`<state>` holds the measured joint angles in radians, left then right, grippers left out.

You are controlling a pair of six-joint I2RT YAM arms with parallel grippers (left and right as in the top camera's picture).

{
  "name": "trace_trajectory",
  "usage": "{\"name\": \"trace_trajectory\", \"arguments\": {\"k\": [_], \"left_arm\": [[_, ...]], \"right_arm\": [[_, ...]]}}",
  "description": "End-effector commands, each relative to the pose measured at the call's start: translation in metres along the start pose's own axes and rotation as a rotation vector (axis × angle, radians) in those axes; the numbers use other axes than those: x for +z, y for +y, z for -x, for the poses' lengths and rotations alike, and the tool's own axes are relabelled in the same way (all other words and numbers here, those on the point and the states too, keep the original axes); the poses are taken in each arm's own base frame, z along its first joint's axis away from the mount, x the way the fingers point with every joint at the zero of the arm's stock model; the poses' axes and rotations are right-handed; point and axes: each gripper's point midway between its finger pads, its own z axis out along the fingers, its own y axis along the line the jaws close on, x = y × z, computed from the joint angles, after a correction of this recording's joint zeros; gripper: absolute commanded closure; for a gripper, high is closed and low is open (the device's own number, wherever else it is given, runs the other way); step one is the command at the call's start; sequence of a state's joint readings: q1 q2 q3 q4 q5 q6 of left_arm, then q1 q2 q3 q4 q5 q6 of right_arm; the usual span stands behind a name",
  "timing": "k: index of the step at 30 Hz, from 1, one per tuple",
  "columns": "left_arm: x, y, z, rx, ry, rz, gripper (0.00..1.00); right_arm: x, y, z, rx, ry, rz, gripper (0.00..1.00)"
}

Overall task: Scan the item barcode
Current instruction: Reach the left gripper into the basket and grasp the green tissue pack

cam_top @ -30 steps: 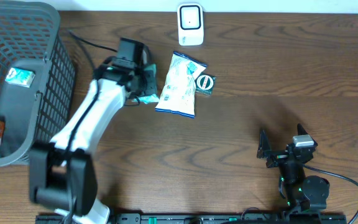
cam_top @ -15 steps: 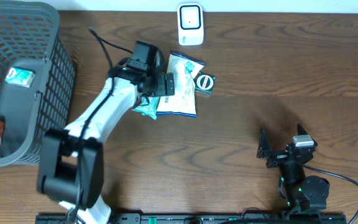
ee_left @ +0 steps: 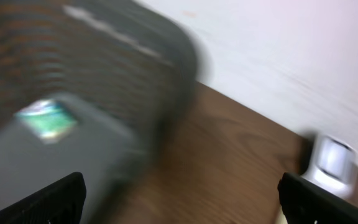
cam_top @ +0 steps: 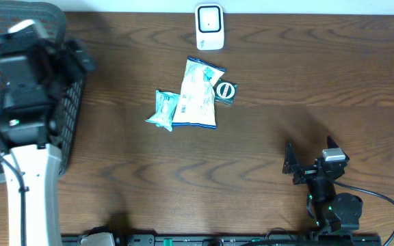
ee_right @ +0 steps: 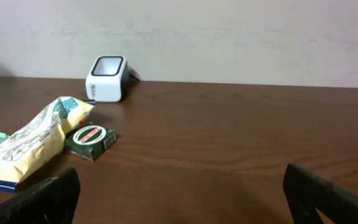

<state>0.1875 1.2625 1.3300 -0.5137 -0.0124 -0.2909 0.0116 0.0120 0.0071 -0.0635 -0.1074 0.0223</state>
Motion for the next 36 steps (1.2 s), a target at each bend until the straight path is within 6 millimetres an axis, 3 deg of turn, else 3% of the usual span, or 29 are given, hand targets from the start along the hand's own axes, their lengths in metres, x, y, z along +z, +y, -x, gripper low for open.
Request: {"name": "trace_trajectory", "arguments": {"k": [1, 5, 9, 18, 29, 36], "left_arm": [[0.005, 0.061, 0.011, -0.117, -0.012, 0.162, 0.02], [0.015, 0.102, 0.006, -0.322, 0.002, 0.259, 0.02], [0.023, 0.126, 0.006, -0.486, -0.016, 0.308, 0.02], [0.051, 0.135, 0.008, -0.537, -0.032, 0.306, 0.02], [0.124, 0.157, -0.026, -0.54, 0.051, 0.347, 0.02], [0.165, 0.173, -0.062, -0.544, 0.126, 0.386, 0.02]], "right_arm": [[0.0, 0.002, -0.001, 0.006, 0.002, 0.008, 0.01], [0.0, 0.002, -0.001, 0.006, 0.002, 0.008, 0.01], [0.0, 0.002, -0.001, 0.006, 0.001, 0.008, 0.01], [0.0, 0.002, -0.001, 0.006, 0.001, 0.008, 0.01], [0.0, 0.002, -0.001, 0.006, 0.001, 0.008, 0.01], [0.0, 0.002, -0.001, 0.006, 0.002, 0.008, 0.01]]}}
